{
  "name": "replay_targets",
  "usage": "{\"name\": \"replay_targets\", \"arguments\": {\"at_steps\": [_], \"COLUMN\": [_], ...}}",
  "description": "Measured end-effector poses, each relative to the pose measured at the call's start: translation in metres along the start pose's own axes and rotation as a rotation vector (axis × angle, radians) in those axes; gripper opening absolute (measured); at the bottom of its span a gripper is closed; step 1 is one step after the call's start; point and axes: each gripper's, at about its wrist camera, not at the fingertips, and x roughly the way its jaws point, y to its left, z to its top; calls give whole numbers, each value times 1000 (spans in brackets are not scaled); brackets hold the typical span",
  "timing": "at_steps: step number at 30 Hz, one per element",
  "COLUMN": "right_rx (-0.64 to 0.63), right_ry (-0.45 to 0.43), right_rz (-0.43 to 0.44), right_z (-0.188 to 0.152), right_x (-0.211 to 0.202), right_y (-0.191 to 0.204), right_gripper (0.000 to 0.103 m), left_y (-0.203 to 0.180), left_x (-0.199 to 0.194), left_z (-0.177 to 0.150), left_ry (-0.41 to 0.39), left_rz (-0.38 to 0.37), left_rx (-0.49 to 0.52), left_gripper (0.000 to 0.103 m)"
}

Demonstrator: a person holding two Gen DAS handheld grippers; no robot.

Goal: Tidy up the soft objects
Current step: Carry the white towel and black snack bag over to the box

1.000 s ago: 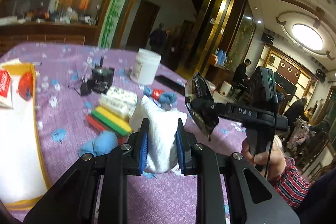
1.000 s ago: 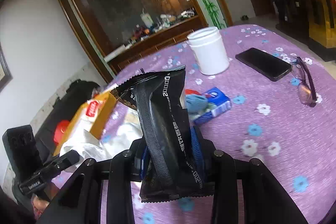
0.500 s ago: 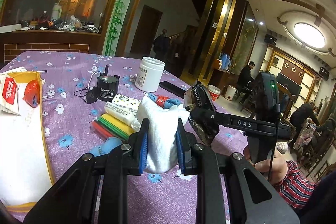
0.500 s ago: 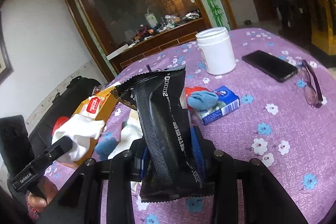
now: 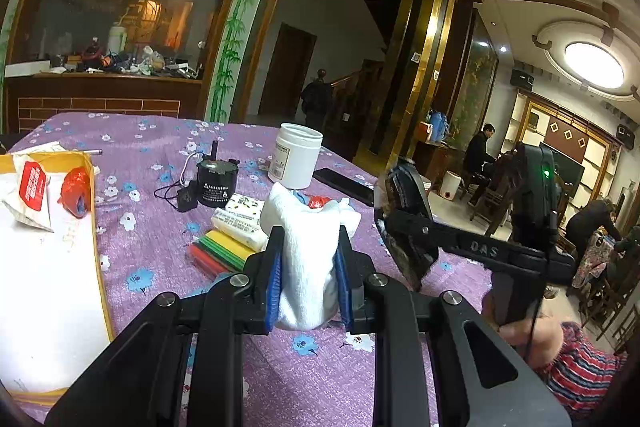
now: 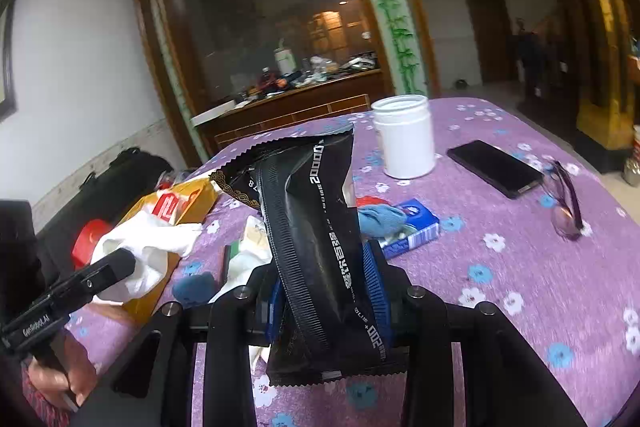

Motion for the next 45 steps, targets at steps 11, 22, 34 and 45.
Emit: {"name": "replay_targets", "arguments": {"at_steps": [11,22,34,45], "right_rx": [-9,-33,-61,-83], "right_ry": [16,-18,8,42], "right_rz": [2,12,34,74], "right_z": [-8,1,5,6], "right_x": [-22,-44,-38,-26], "right_y": [36,48,70,94], "right_gripper": [37,37,37,37], "left_y": [-5,-7,-8,21], "left_x": [-5,-9,-38,-66], "left_z": [1,1,9,28], "left_ry": [-39,-63,-90,-146], "left_rz": [49,76,85,157], "left_rx": [29,37,33,-5], "left_gripper": [20,20,20,20]}}
